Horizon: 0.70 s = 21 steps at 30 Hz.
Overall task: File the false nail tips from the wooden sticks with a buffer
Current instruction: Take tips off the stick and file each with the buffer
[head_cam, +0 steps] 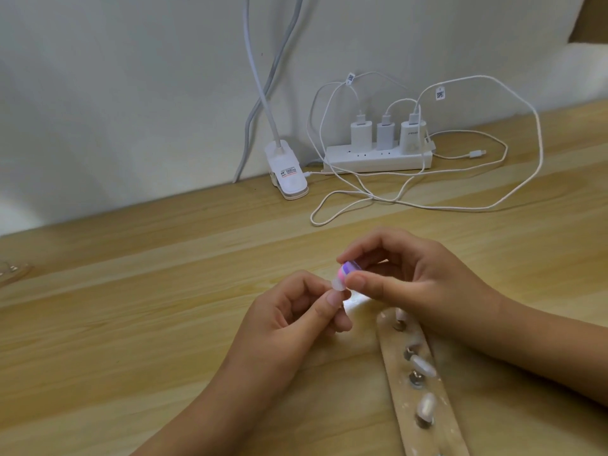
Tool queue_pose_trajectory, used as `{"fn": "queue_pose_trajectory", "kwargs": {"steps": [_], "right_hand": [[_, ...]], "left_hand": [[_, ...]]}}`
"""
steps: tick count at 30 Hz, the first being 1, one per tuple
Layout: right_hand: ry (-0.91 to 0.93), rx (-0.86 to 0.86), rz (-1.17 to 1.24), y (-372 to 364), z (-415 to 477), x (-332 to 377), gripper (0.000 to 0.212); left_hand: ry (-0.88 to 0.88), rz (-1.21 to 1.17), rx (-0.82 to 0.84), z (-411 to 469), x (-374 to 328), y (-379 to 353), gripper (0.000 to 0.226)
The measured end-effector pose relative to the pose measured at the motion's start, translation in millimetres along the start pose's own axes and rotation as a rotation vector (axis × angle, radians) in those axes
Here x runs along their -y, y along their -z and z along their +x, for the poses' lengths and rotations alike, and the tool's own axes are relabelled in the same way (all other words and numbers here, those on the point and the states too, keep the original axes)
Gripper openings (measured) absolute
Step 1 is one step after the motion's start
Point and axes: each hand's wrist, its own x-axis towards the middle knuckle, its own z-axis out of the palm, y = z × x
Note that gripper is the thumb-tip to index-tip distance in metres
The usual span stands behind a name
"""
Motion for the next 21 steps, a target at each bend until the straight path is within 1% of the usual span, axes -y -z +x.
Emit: {"fn": "queue_pose_trajectory", "kwargs": {"steps": [2, 4, 5, 8, 11, 12, 15, 16, 19, 20, 21], "right_hand": [[0.054, 0.007, -0.018, -1.0, -2.5, -1.9, 0.022], [0.127, 0.035, -0.083, -3.0, -3.8, -0.6, 0.024], [0.125, 0.038, -0.088, -1.8, -3.3, -1.7, 0.024], [0.018, 0.018, 0.012, 0.5, -2.1, -0.3, 0.023], [0.16, 0.039, -0.106, -3.3, -5.2, 1.6, 0.027], [0.175, 0.04, -0.133, -3.6, -4.5, 1.3, 0.026], [0.051, 0.004, -0.032, 1.7, -1.1, -1.4, 0.026], [0.053, 0.001, -0.019, 1.1, -1.4, 0.1, 0.026], [0.235, 0.046, -0.179, -4.5, -4.7, 1.5, 0.029], [0.243, 0.051, -0.205, -4.6, -4.0, -0.1, 0.029], [0.196, 0.039, -0.198, -2.6, -1.6, -2.4, 0.027]], "left_hand": [[-0.002, -0.01, -0.005, 0.3, -0.6, -0.6, 0.015], [0.001, -0.019, -0.006, 0.1, -0.7, -0.8, 0.016], [0.005, -0.021, -0.006, 0.3, -0.3, -0.4, 0.017], [0.018, -0.026, -0.012, 0.4, 0.5, -0.5, 0.018], [0.01, -0.048, -0.008, 0.0, -0.5, -0.8, 0.017], [0.007, -0.049, -0.005, -0.1, -0.5, -0.6, 0.016], [0.007, -0.032, -0.002, -0.7, 0.1, -0.6, 0.014], [0.007, -0.036, -0.001, -0.9, -0.5, -1.0, 0.013], [0.0, -0.056, -0.002, -0.3, -2.4, -1.3, 0.013], [0.002, -0.057, -0.004, 0.0, -2.1, -1.0, 0.012], [0.007, -0.059, -0.008, -0.1, -1.4, -0.8, 0.013]]}}
